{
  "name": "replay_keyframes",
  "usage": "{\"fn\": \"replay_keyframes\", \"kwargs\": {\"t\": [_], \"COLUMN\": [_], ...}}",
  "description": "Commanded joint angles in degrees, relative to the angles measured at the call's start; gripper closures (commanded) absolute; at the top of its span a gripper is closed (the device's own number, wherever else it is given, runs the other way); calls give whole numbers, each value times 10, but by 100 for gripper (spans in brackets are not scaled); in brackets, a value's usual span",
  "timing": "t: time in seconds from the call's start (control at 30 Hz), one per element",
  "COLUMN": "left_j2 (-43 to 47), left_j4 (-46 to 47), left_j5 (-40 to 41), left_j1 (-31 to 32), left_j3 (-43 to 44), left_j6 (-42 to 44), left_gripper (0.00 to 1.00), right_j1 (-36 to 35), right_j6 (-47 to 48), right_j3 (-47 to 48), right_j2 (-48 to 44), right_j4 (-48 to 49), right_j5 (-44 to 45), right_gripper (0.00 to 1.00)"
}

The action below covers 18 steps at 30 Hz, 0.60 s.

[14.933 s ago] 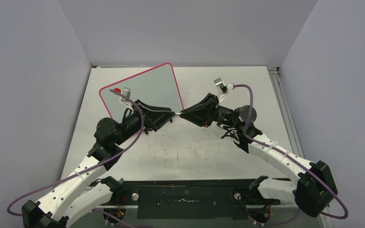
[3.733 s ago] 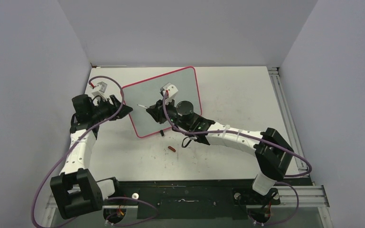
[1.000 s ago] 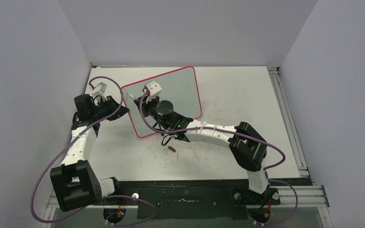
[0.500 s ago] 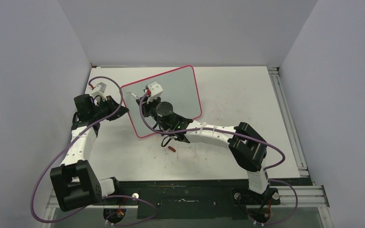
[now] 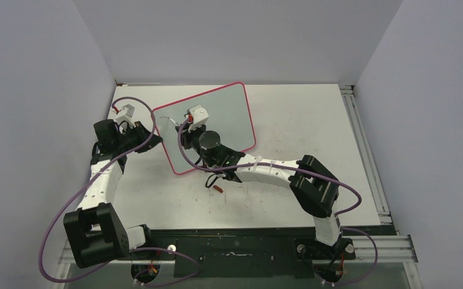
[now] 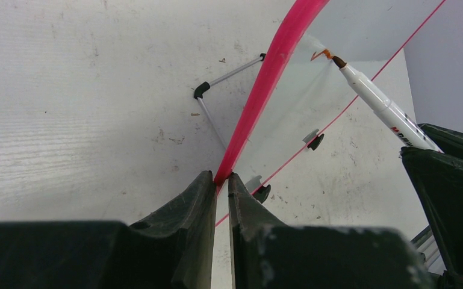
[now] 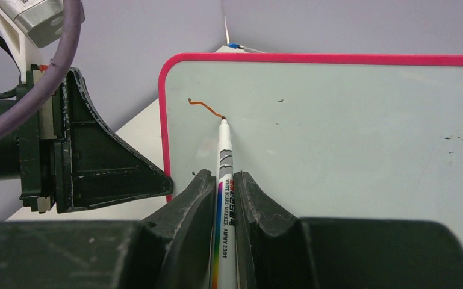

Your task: Write a sentence on the whiteboard

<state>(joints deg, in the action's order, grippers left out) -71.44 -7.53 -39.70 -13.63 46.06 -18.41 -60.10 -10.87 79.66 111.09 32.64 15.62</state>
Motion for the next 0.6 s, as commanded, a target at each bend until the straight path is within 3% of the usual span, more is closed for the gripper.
{"fn": "replay_keyframes", "kwargs": {"t": [0.0,0.27,0.57], "left_j2": [6,7,9], "left_j4": [21,21,14], "left_j5": [-24,-21,-14], "left_j1": [0,1,6], "left_j3": [16,15,16], "left_j6": [1,1,9], "left_gripper": [91,94,98], "right_j1": [2,-13,-23], "right_j6": [16,50,67], "right_j3": [-13,-54,-28], "right_j2": [-36,-76,-56], "right_j4": [17,55,45], "right_j5": [18,-17,-19], "right_gripper": [95,95,95]}}
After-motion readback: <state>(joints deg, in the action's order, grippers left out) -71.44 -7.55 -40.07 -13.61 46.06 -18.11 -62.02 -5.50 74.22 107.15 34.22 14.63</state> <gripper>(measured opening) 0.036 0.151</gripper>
